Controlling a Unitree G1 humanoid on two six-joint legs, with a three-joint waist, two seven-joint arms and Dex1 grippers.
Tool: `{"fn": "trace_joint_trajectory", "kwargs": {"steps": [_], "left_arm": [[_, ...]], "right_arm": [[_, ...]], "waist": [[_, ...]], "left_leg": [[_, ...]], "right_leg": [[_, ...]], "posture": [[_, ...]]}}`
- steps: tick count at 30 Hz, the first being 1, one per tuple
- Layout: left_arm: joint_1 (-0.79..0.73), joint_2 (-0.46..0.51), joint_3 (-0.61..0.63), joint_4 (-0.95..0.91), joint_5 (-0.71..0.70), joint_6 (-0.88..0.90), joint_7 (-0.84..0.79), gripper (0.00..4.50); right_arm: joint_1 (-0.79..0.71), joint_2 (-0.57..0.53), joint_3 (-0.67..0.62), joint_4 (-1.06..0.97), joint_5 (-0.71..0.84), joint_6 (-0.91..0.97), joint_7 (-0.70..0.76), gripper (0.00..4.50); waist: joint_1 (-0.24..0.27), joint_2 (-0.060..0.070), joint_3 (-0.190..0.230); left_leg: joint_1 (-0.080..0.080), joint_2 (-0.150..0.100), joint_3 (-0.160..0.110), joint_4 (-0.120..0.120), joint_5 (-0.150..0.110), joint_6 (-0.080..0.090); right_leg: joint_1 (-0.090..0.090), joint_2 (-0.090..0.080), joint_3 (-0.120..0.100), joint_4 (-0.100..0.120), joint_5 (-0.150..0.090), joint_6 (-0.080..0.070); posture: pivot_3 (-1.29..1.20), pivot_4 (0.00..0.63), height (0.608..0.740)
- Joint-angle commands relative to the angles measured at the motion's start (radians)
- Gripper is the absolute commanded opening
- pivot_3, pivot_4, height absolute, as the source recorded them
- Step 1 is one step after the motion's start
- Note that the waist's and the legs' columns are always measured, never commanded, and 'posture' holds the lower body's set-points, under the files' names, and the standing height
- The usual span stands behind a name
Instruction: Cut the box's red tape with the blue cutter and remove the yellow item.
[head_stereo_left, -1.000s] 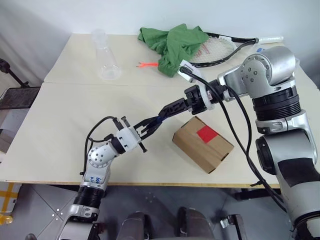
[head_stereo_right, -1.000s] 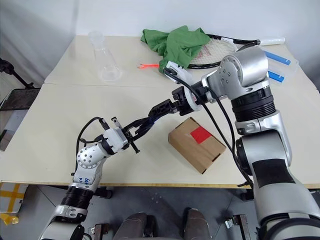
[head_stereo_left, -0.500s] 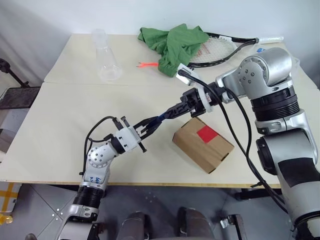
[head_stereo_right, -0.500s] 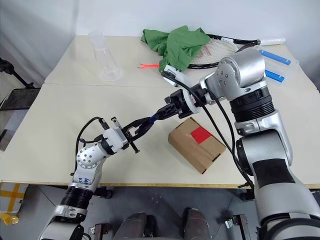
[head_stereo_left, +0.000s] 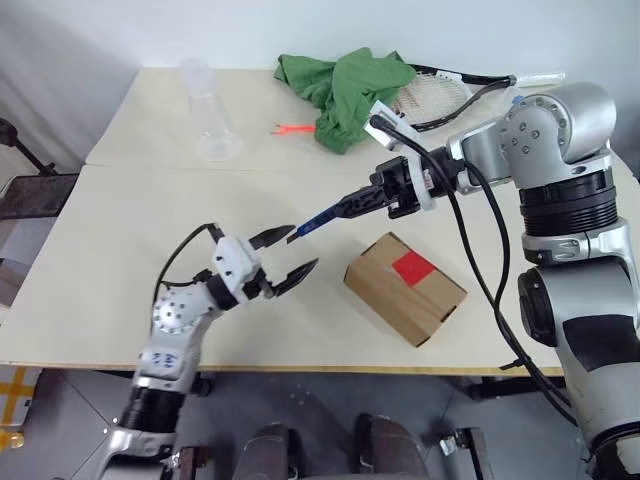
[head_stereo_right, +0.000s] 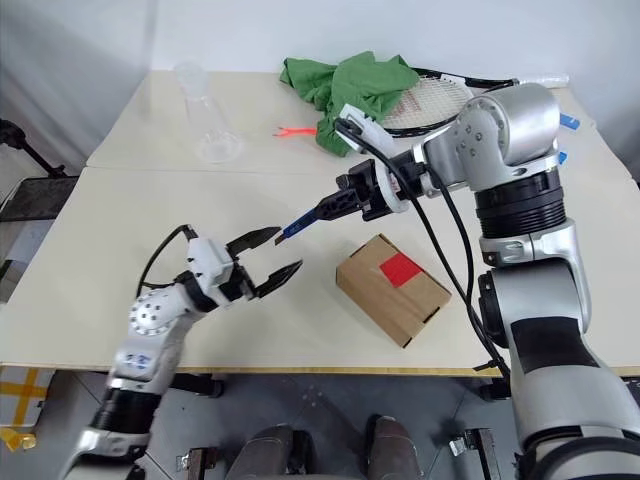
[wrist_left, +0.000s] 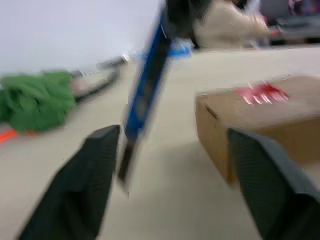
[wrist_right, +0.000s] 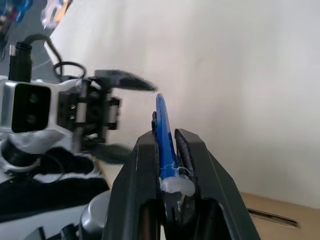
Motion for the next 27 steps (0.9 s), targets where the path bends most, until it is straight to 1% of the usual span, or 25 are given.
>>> {"fn": "trace_joint_trajectory", "kwargs": {"steps": [1,3,5,8,11,13,16,17,19,20,23,27], "left_arm": [[0.052,0.069,0.07,-0.082,-0.1,0.123,-0.046,4.5],[0.108,0.116,0.096,-0.133,-0.169,0.213,-0.084,4.5],[0.146,0.139,0.102,-0.189,-0.222,0.277,-0.102,4.5],[0.154,0.127,0.077,-0.262,-0.245,0.333,-0.082,4.5],[0.08,-0.009,-0.046,-0.388,-0.247,0.387,0.026,4.5],[0.003,-0.088,-0.103,-0.403,-0.201,0.416,0.101,4.5],[-0.113,-0.14,-0.156,-0.362,-0.131,0.48,0.18,4.5],[-0.146,-0.147,-0.169,-0.34,-0.122,0.5,0.186,4.1],[-0.198,-0.151,-0.188,-0.301,-0.119,0.496,0.148,3.63],[-0.211,-0.149,-0.193,-0.291,-0.115,0.498,0.139,3.24],[-0.256,-0.152,-0.205,-0.238,-0.107,0.501,0.113,2.32],[-0.372,-0.141,-0.27,-0.143,-0.097,0.519,-0.006,1.06]], "right_arm": [[-0.006,-0.022,-0.065,-0.038,0.009,0.004,-0.023,0.17],[0.002,-0.034,-0.087,-0.047,0.004,0.004,-0.033,0.17],[0.011,-0.046,-0.108,-0.055,-0.001,0.002,-0.043,0.17],[0.028,-0.06,-0.133,-0.075,-0.003,-0.005,-0.057,0.17],[0.095,-0.116,-0.207,-0.175,0.011,-0.037,-0.066,0.17],[0.144,-0.152,-0.257,-0.253,0.028,-0.049,-0.063,0.17],[0.214,-0.191,-0.331,-0.349,0.045,-0.057,-0.07,0.17],[0.235,-0.201,-0.352,-0.373,0.049,-0.063,-0.074,0.17],[0.281,-0.224,-0.389,-0.423,0.049,-0.074,-0.088,0.17],[0.294,-0.23,-0.399,-0.437,0.049,-0.074,-0.095,0.17],[0.339,-0.249,-0.437,-0.486,0.053,-0.073,-0.114,0.17],[0.466,-0.308,-0.526,-0.621,0.065,-0.126,-0.116,0.17]], "waist": [[-0.003,0.0,0.0],[-0.004,0.0,0.0],[-0.002,0.0,0.0],[0.006,0.0,0.0],[0.022,0.001,0.001],[0.034,0.001,0.001],[0.034,0.001,0.001],[0.034,0.001,0.001],[0.032,0.001,0.001],[0.03,0.001,0.001],[0.028,0.001,0.001],[0.041,0.001,0.001]], "left_leg": [[0.0,0.0,0.0,0.0,0.0,0.0],[0.0,0.0,0.0,0.0,0.0,0.0],[0.0,0.0,0.0,0.0,0.0,0.0],[0.0,-0.001,-0.001,-0.001,0.0,0.0],[-0.001,-0.002,-0.003,0.0,0.0,0.0],[-0.005,-0.004,-0.005,0.002,0.0,0.0],[-0.007,-0.004,-0.006,0.002,0.0,0.001],[-0.006,-0.003,-0.005,0.002,0.0,0.0],[-0.007,-0.002,-0.005,0.002,0.001,0.0],[-0.006,-0.002,-0.004,0.002,0.001,0.0],[-0.006,-0.001,-0.003,0.001,0.001,0.0],[-0.008,-0.001,-0.004,0.002,0.001,0.0]], "right_leg": [[0.0,0.0,0.0,0.0,0.0,0.0],[0.0,0.0,0.0,0.0,0.0,0.0],[0.0,0.0,0.001,0.0,0.0,0.0],[0.0,0.0,0.001,-0.001,0.0,0.0],[0.001,-0.001,0.002,-0.001,0.0,0.0],[0.001,-0.001,0.001,-0.003,0.0,0.001],[0.0,0.0,0.0,-0.005,0.001,0.001],[0.0,0.001,0.0,-0.005,0.001,0.001],[0.0,0.002,-0.001,-0.005,0.001,0.001],[0.0,0.002,0.0,-0.006,0.001,0.001],[0.0,0.003,0.0,-0.007,0.001,0.001],[0.0,0.003,-0.001,-0.007,0.001,0.001]], "posture": [[0.0,0.15,0.74],[0.0,0.15,0.74],[0.0,0.15,0.74],[0.0,0.15,0.74],[0.0,0.15,0.74],[0.0,0.15,0.74],[0.0,0.15,0.74],[0.0,0.15,0.74],[0.0,0.15,0.74],[0.0,0.15,0.74],[0.0,0.15,0.74],[0.0,0.15,0.74]]}}
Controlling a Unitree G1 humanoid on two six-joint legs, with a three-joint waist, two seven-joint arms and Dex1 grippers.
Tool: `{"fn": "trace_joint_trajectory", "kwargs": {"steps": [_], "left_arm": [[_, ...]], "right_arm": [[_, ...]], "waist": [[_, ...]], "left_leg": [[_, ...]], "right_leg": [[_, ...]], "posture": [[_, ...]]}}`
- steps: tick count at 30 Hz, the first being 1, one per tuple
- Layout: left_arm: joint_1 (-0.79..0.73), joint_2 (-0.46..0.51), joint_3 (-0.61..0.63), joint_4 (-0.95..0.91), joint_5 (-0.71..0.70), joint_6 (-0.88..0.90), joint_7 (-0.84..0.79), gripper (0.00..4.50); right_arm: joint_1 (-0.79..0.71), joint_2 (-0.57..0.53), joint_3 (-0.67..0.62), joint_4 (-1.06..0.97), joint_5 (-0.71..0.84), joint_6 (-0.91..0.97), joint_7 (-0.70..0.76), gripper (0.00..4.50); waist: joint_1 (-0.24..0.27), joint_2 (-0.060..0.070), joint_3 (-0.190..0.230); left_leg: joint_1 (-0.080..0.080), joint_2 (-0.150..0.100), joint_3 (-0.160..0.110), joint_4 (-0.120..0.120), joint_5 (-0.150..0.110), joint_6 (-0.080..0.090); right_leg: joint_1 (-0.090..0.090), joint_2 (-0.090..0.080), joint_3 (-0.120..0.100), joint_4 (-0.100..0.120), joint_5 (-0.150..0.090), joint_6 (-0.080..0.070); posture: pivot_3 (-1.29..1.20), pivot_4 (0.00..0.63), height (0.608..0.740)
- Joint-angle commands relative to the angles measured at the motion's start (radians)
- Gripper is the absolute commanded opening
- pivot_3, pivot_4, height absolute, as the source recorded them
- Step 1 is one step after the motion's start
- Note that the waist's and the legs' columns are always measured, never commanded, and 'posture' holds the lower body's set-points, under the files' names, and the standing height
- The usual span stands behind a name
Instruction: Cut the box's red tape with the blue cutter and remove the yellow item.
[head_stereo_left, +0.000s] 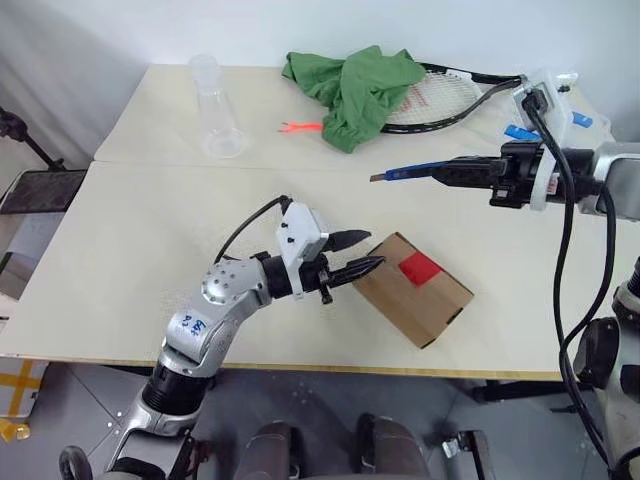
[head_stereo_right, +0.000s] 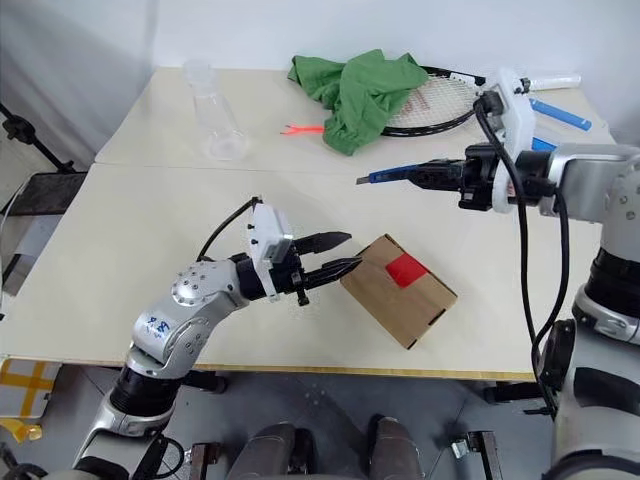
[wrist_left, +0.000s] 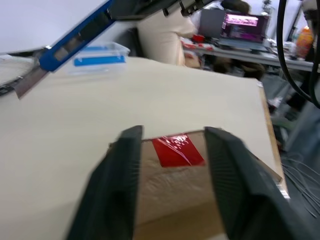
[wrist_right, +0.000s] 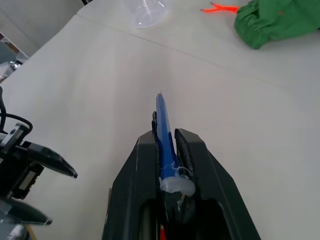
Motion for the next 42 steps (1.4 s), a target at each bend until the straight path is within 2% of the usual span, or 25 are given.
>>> {"fn": "trace_joint_trajectory", "kwargs": {"steps": [1,3,4,8,11,19,29,42], "left_arm": [[-0.083,0.001,-0.037,0.04,0.013,0.007,-0.081,0.75],[-0.132,0.005,-0.063,0.091,0.046,-0.002,-0.114,0.11],[-0.152,0.003,-0.073,0.109,0.055,-0.004,-0.13,0.0],[-0.221,0.01,-0.117,0.144,0.103,0.023,-0.17,0.0],[-0.291,0.033,-0.204,0.172,0.189,0.064,-0.205,0.0],[-0.34,0.0,-0.288,0.246,0.303,0.134,-0.193,0.0],[-0.353,-0.057,-0.223,0.283,0.298,0.221,-0.164,0.0],[-0.357,-0.074,-0.185,0.299,0.28,0.255,-0.182,0.0]], "right_arm": [[0.064,-0.047,-0.095,-0.132,0.023,-0.069,-0.003,0.17],[0.126,-0.06,-0.122,-0.196,0.03,-0.096,-0.006,0.17],[0.157,-0.067,-0.132,-0.223,0.034,-0.107,-0.007,0.17],[0.252,-0.102,-0.142,-0.293,0.04,-0.126,-0.014,0.17],[0.324,-0.139,-0.148,-0.341,0.048,-0.142,-0.006,0.17],[0.401,-0.166,-0.182,-0.425,0.109,-0.149,-0.011,0.17],[0.451,-0.153,-0.109,-0.401,0.091,-0.198,-0.065,0.17],[0.504,-0.179,-0.054,-0.372,0.066,-0.233,-0.076,0.17]], "waist": [[0.006,0.0,0.0],[0.007,0.0,0.0],[0.005,0.0,0.0],[-0.001,0.0,0.0],[0.0,0.0,0.0],[-0.001,0.0,0.0],[0.002,0.0,0.0],[0.004,0.0,0.0]], "left_leg": [[-0.001,0.0,0.0,0.001,0.0,0.0],[-0.001,-0.002,0.0,0.001,0.0,0.001],[-0.001,-0.002,0.0,0.0,0.0,0.001],[-0.001,-0.001,0.0,0.0,0.0,0.001],[-0.002,-0.001,0.0,0.0,0.0,0.001],[-0.001,-0.001,0.0,0.0,0.001,0.001],[-0.001,-0.001,0.0,0.001,0.001,0.002],[-0.001,-0.002,0.0,0.001,0.001,0.002]], "right_leg": [[0.0,0.0,0.0,0.0,0.0,0.0],[0.0,-0.001,0.001,-0.003,0.001,0.002],[0.0,-0.001,0.001,-0.004,0.002,0.003],[0.0,0.0,0.001,-0.004,0.002,0.003],[0.0,0.0,0.0,-0.004,0.002,0.003],[0.0,0.0,0.001,-0.004,0.002,0.003],[0.001,0.0,0.001,-0.004,0.002,0.003],[0.001,-0.001,0.001,-0.004,0.002,0.003]], "posture": [[0.0,0.15,0.74],[0.0,0.15,0.74],[0.0,0.15,0.74],[0.0,0.15,0.74],[0.0,0.15,0.74],[0.0,0.15,0.74],[0.0,0.15,0.74],[0.0,0.15,0.74]]}}
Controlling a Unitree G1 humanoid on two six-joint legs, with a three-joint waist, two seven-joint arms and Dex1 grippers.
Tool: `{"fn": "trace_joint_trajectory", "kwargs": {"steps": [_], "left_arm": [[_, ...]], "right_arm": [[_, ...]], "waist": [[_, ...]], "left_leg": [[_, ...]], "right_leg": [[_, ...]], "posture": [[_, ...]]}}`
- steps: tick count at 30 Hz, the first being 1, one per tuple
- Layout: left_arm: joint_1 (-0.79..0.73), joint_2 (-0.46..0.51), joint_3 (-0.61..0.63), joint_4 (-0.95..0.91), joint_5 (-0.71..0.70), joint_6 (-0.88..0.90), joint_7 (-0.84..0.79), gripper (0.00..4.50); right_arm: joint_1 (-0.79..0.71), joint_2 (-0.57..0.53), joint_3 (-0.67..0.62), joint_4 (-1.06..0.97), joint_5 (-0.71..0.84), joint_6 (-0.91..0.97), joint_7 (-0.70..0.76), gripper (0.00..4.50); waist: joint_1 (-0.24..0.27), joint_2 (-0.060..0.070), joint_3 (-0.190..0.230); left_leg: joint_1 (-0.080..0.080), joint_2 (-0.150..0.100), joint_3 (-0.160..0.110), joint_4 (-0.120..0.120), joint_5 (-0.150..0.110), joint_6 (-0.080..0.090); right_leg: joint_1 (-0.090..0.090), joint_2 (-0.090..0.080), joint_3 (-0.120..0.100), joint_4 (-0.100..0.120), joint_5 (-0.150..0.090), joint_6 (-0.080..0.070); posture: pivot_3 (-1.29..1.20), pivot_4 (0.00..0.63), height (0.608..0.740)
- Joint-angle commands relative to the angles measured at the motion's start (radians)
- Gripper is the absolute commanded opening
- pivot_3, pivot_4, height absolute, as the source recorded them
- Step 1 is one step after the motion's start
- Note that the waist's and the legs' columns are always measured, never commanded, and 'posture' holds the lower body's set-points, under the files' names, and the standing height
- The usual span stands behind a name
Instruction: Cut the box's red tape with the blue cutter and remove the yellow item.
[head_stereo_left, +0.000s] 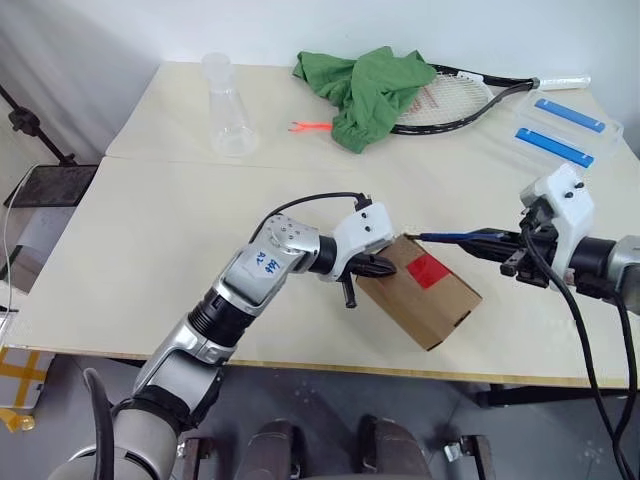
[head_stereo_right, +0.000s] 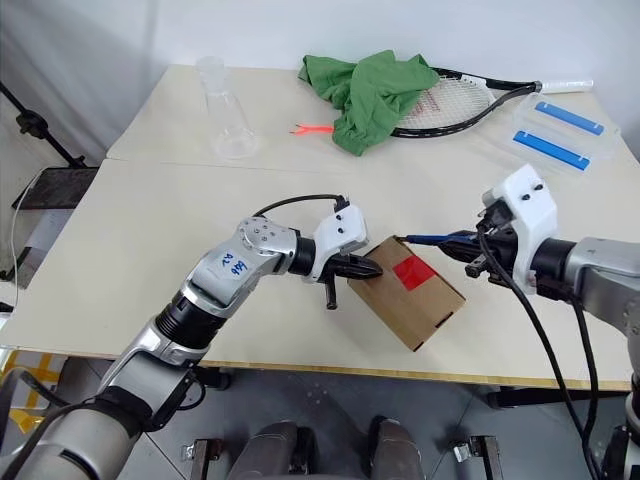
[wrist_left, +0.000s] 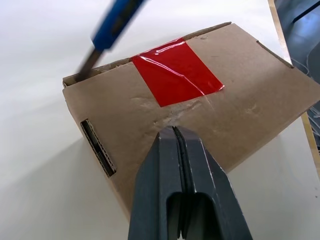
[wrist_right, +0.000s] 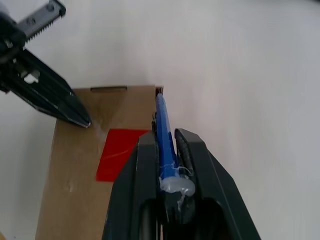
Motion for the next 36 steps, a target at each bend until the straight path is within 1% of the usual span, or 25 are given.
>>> {"fn": "trace_joint_trajectory", "kwargs": {"steps": [1,5,12,16,20,24,27,36], "left_arm": [[-0.018,-0.008,0.01,0.003,-0.004,-0.005,-0.009,0.0],[-0.021,-0.013,0.01,0.015,0.001,-0.008,-0.011,0.0],[-0.031,-0.031,-0.003,0.036,0.017,0.022,0.005,0.0],[-0.072,-0.079,-0.045,0.103,0.06,0.089,0.061,0.0],[-0.088,-0.101,-0.071,0.12,0.077,0.122,0.071,0.0],[-0.079,-0.106,-0.09,0.119,0.088,0.128,0.078,0.0],[-0.076,-0.108,-0.093,0.12,0.091,0.13,0.082,0.0],[-0.068,-0.112,-0.093,0.119,0.091,0.149,0.097,0.0]], "right_arm": [[0.009,-0.034,-0.01,-0.015,-0.009,-0.02,-0.005,0.17],[0.032,-0.063,0.0,-0.02,-0.013,-0.024,0.005,0.17],[-0.001,-0.119,0.023,-0.018,0.013,0.0,0.016,0.17],[-0.117,-0.178,0.098,0.02,0.03,0.067,0.031,0.17],[-0.17,-0.231,0.145,0.043,0.037,0.112,0.057,0.17],[-0.205,-0.266,0.163,0.05,0.06,0.159,0.084,0.17],[-0.208,-0.278,0.165,0.051,0.064,0.171,0.097,0.17],[-0.106,-0.352,0.155,0.045,0.065,0.178,0.144,0.17]], "waist": [[0.002,0.0,0.0],[0.003,0.0,0.0],[0.009,0.0,0.0],[0.015,0.0,0.0],[0.02,0.0,0.0],[0.022,0.0,0.0],[0.022,0.0,0.0],[0.024,-0.001,-0.001]], "left_leg": [[0.0,0.0,0.0,0.0,0.0,0.0],[0.0,0.0,0.0,0.0,0.0,0.0],[0.0,0.0,0.0,0.001,0.0,0.0],[0.0,0.0,0.0,0.002,0.0,0.0],[0.0,-0.001,-0.001,0.004,0.001,0.001],[0.0,-0.001,-0.002,0.004,0.001,0.001],[0.0,-0.002,-0.003,0.005,0.001,0.001],[0.0,-0.003,-0.005,0.006,0.001,0.001]], "right_leg": [[0.0,0.0,0.0,0.0,0.0,0.0],[0.0,0.0,0.0,0.0,0.0,0.0],[0.0,0.0,0.0,0.001,0.0,0.0],[0.0,-0.001,0.0,0.001,0.0,0.0],[0.002,-0.002,0.0,0.001,0.001,0.001],[0.002,-0.002,0.0,0.002,0.001,0.001],[0.003,-0.002,-0.001,0.002,0.001,0.001],[0.004,-0.003,-0.001,0.002,0.001,0.001]], "posture": [[0.0,0.15,0.74],[0.0,0.15,0.74],[0.0,0.15,0.74],[0.0,0.15,0.74],[0.0,0.15,0.74],[0.0,0.15,0.74],[0.0,0.15,0.74],[0.0,0.15,0.74]]}}
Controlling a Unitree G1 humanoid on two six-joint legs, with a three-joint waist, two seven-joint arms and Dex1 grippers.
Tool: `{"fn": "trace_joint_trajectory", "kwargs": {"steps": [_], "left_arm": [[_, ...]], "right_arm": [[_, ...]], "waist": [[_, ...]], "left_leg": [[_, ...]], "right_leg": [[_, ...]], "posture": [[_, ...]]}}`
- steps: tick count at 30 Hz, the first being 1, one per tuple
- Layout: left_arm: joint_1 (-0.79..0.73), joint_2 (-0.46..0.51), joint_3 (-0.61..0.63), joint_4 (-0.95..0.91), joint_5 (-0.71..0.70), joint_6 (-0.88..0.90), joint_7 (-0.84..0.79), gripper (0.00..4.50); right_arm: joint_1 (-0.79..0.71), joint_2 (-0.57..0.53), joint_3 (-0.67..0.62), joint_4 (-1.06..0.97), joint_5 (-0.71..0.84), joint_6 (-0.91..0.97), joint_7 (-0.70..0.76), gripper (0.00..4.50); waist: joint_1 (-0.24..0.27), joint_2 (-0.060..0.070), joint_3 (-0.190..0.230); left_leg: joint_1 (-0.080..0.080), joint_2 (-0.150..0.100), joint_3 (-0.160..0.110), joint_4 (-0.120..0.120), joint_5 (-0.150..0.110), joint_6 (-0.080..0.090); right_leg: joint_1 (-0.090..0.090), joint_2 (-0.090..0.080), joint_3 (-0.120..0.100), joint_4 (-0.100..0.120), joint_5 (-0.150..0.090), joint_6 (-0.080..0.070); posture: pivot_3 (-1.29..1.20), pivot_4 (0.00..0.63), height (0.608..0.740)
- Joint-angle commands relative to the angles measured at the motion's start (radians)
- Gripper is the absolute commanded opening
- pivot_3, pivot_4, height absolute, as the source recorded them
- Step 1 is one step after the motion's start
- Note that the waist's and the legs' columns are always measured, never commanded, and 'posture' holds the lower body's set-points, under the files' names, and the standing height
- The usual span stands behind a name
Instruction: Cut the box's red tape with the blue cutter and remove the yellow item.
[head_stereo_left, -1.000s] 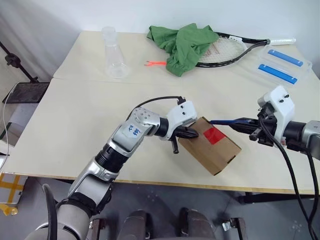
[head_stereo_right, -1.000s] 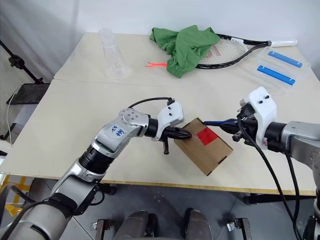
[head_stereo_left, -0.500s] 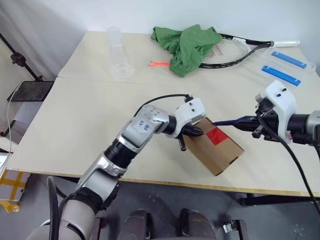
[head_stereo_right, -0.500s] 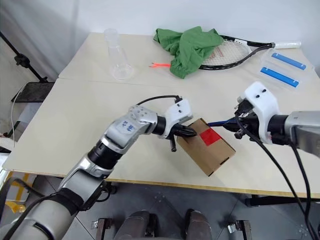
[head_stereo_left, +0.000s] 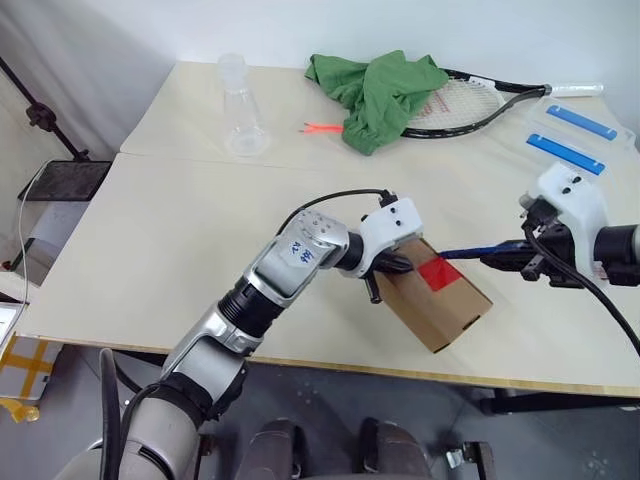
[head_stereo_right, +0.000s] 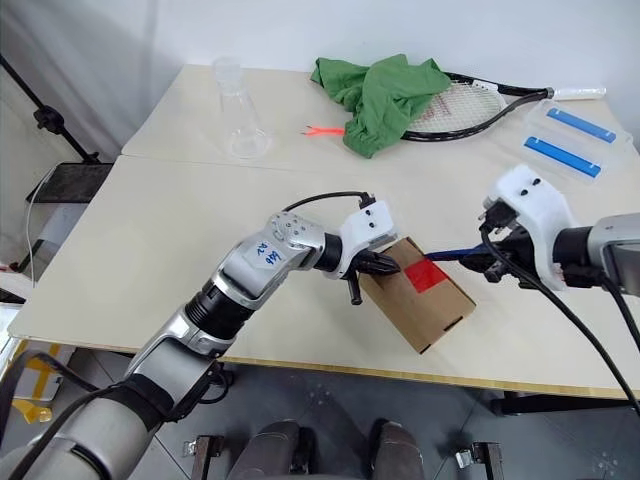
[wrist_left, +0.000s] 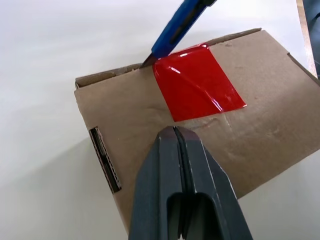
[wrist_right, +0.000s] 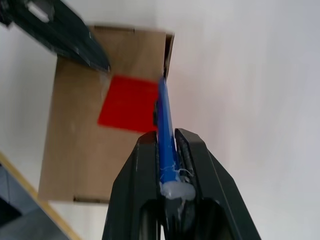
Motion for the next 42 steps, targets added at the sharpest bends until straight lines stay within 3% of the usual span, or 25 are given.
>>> {"fn": "trace_joint_trajectory", "kwargs": {"steps": [1,10,27,37,42], "left_arm": [[0.027,0.003,-0.037,0.028,0.027,0.037,0.012,0.0],[0.028,-0.001,-0.036,0.031,0.024,0.039,0.017,0.0],[0.044,0.002,-0.024,0.021,0.026,0.051,0.038,0.0],[0.039,-0.005,-0.024,0.04,0.031,0.044,0.045,0.0],[0.037,-0.004,-0.017,0.044,0.032,0.045,0.054,0.0]], "right_arm": [[0.032,-0.033,-0.021,-0.017,0.013,0.007,0.027,0.17],[0.036,0.015,0.033,0.006,-0.016,-0.025,0.003,0.17],[0.115,-0.15,-0.018,-0.02,0.026,-0.017,0.129,0.17],[-0.013,-0.037,0.139,0.025,-0.024,-0.037,0.088,0.17],[-0.022,-0.091,0.138,0.004,-0.005,-0.013,0.142,0.17]], "waist": [[-0.001,0.0,0.0],[-0.003,-0.001,-0.001],[-0.004,-0.001,-0.001],[-0.013,-0.001,-0.001],[-0.014,-0.001,-0.001]], "left_leg": [[0.0,0.0,0.0,0.0,0.0,0.0],[0.0,0.001,0.0,0.003,0.0,0.0],[-0.001,0.001,-0.001,0.007,0.0,0.0],[0.0,0.003,-0.001,0.01,0.0,0.0],[0.0,0.003,-0.001,0.01,0.0,0.0]], "right_leg": [[0.0,0.0,0.0,0.0,0.0,0.0],[0.001,0.0,0.0,0.002,0.0,0.0],[0.001,0.0,0.001,0.004,0.0,0.0],[0.001,0.0,0.002,0.006,0.0,0.0],[0.001,0.0,0.003,0.007,0.0,0.0]], "posture": [[0.0,0.15,0.74],[0.0,0.15,0.74],[0.0,0.15,0.74],[0.0,0.15,0.74],[0.0,0.15,0.74]]}}
